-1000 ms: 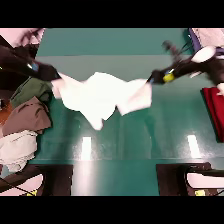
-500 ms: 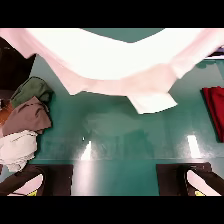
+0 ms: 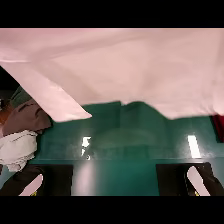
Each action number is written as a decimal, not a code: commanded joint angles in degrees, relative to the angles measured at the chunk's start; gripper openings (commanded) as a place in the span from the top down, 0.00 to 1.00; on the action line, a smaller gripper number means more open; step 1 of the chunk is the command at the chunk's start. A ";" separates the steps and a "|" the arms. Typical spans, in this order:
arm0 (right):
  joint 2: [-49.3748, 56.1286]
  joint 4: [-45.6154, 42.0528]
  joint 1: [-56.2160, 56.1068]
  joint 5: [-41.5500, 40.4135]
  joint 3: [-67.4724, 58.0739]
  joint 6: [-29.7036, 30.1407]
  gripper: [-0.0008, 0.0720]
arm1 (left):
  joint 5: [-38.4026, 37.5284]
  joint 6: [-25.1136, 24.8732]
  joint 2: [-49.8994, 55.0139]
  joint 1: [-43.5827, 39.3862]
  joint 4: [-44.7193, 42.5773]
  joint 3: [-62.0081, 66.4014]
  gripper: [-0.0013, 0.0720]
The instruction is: Fold the shirts.
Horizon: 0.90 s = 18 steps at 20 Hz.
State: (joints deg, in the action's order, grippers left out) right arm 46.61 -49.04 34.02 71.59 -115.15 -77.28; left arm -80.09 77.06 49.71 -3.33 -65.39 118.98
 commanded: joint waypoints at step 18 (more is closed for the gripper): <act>48.22 -16.98 -34.51 -4.04 9.94 -7.54 0.54 | 17.64 -0.59 34.99 0.04 -4.94 -36.24 0.21</act>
State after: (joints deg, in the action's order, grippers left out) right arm 89.62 -64.47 1.89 71.13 -103.11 -84.79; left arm -68.45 74.94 82.19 -3.29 -68.66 82.76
